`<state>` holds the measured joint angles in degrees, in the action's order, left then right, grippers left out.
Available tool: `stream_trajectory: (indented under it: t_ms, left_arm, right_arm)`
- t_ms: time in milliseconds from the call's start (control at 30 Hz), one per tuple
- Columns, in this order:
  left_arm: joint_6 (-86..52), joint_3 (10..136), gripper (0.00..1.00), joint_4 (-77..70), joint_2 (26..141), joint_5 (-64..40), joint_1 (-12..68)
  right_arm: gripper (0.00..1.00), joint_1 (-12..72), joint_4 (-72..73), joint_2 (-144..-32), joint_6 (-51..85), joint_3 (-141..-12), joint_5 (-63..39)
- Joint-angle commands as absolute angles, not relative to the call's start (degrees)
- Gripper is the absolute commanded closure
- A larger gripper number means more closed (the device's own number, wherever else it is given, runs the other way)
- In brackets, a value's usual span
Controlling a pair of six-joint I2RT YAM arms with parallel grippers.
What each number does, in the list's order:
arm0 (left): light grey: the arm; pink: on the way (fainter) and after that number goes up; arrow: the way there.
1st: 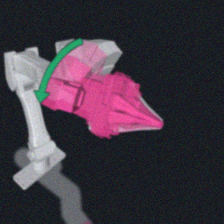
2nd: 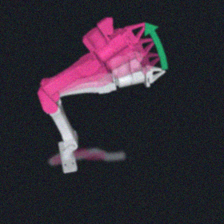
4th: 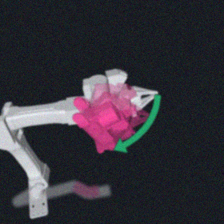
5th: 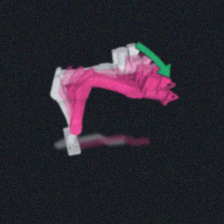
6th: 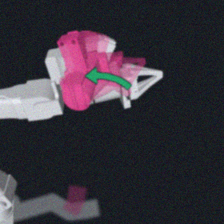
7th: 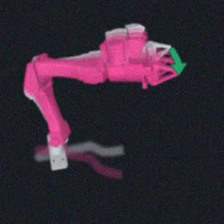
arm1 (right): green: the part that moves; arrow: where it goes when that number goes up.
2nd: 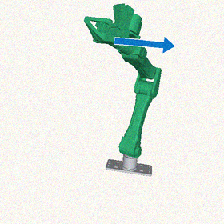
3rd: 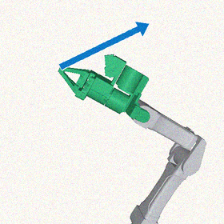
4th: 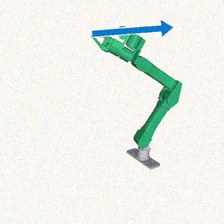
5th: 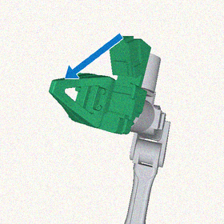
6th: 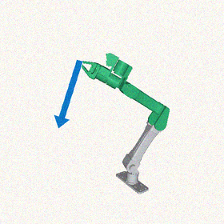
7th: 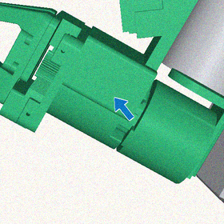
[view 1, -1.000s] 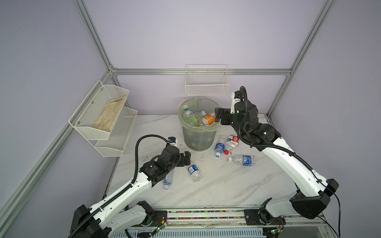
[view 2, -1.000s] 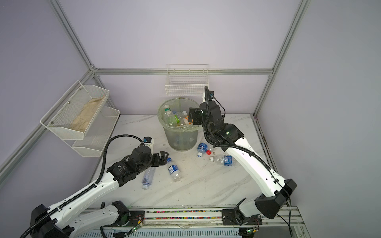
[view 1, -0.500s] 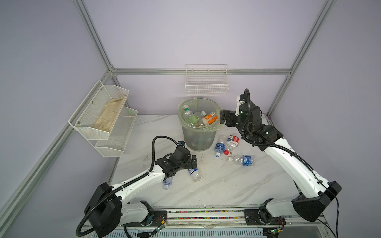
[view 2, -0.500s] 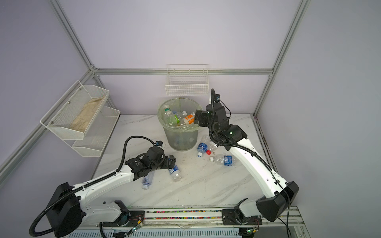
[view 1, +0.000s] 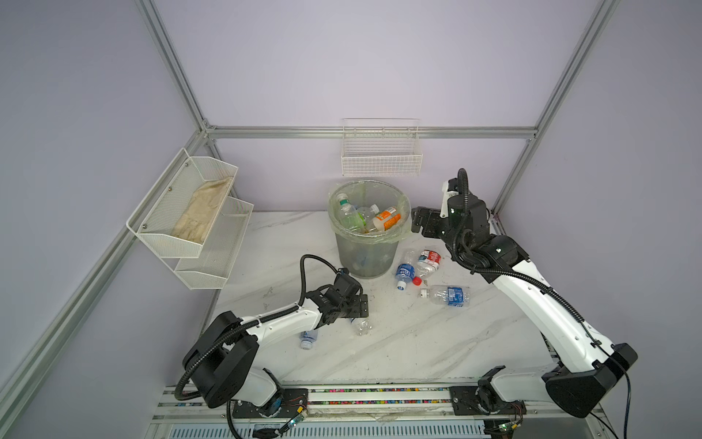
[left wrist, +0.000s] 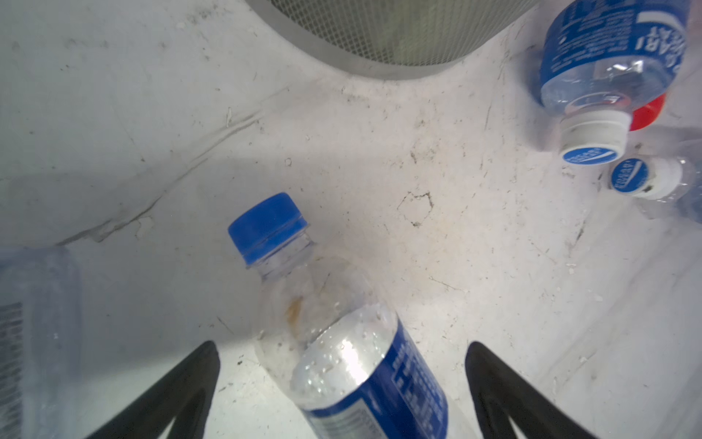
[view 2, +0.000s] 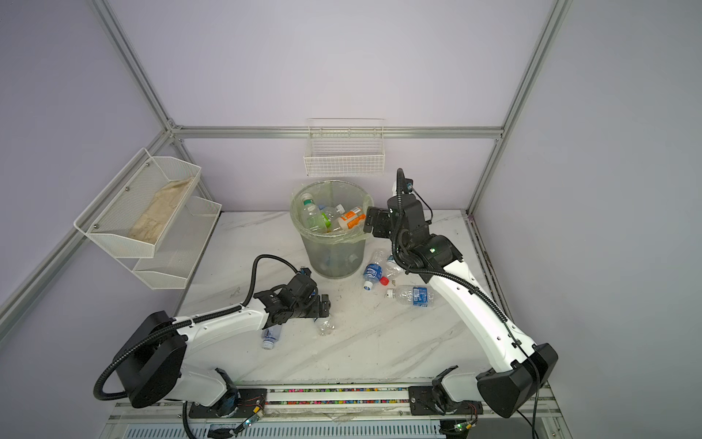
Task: Throw the plastic bottles in the bin
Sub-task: Pick up the plastic bottle from the center of the table.
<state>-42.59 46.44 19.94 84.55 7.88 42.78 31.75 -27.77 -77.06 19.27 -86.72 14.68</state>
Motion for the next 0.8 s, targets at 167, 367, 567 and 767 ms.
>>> stream_trajectory:
  t_ms: [167, 367, 567, 767]
  left_arm:
    - [-44.1, 50.4, 0.05, 17.5, 88.2, 7.7, 43.7]
    - [-44.0, 51.3, 0.09, 17.0, 91.6, 6.9, 43.9]
    - [-44.0, 51.6, 0.22, 17.0, 92.8, 6.5, 44.3]
    - [-43.5, 52.0, 0.45, 18.7, 90.7, 8.2, 44.2]
  right_arm:
    - [0.03, 31.0, -27.9, -75.2, 20.5, -84.3, 14.4]
    - [0.03, 30.6, -27.9, -74.4, 20.6, -83.0, 14.2]
    - [0.03, 30.5, -27.9, -73.9, 20.6, -82.3, 14.0]
    - [0.03, 30.5, -28.0, -73.4, 20.7, -82.0, 13.7]
